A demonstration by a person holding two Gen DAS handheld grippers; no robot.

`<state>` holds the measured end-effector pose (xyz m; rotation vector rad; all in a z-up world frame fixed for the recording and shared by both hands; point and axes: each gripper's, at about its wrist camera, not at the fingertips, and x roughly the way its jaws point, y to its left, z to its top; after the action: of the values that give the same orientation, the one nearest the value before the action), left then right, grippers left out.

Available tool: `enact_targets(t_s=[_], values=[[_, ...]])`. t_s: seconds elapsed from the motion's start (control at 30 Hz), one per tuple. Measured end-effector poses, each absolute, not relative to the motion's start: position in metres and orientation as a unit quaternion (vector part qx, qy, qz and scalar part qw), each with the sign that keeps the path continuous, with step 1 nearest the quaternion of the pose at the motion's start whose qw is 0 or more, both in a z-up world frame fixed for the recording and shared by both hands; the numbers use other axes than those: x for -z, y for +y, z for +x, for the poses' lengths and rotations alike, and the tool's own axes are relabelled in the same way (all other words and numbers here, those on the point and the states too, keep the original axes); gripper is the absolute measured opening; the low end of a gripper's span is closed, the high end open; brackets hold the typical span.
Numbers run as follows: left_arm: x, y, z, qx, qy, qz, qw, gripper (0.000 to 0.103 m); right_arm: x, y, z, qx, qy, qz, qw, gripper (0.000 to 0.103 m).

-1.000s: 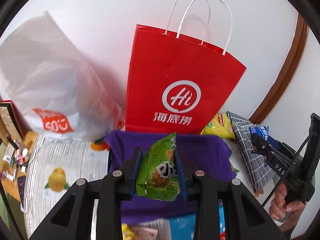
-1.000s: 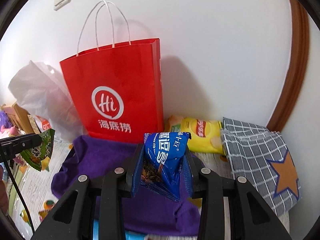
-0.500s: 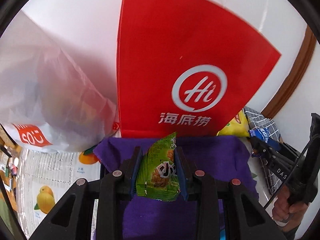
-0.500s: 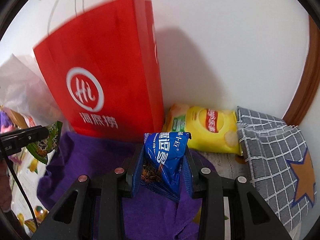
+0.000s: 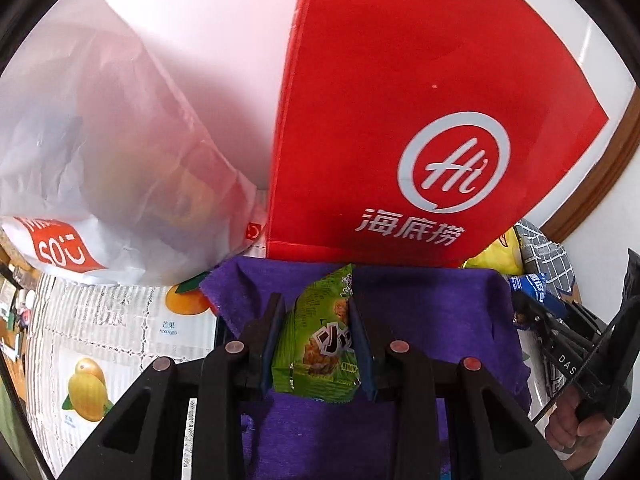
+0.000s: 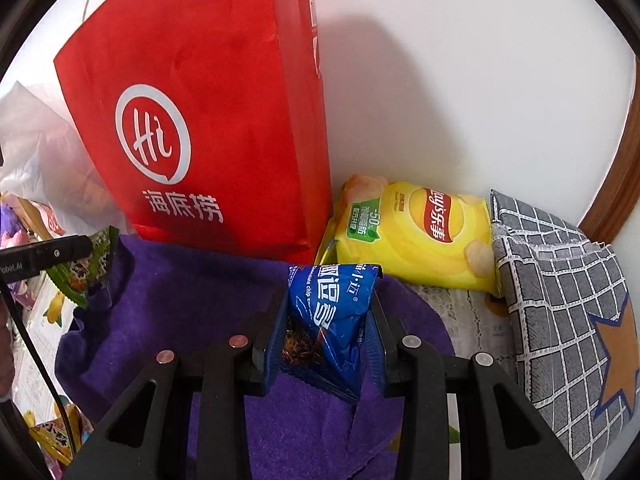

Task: Organize snacks
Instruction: 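Carry the blue packet and green bag with both tools over the purple towel, then open both tools to drop the blue packet and green bag onto the towel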

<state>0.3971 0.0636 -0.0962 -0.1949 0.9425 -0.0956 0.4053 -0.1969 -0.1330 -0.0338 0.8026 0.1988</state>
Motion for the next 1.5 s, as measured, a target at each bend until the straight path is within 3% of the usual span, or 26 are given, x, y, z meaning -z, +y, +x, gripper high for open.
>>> enact_targets(t_s=[1.5], values=[[0.140, 0.043, 0.411, 0.042, 0.527, -0.062, 0.846, 0.031, 0.182, -0.169, 0.431, -0.088, 0.462, -0.055, 0.881, 0.039]])
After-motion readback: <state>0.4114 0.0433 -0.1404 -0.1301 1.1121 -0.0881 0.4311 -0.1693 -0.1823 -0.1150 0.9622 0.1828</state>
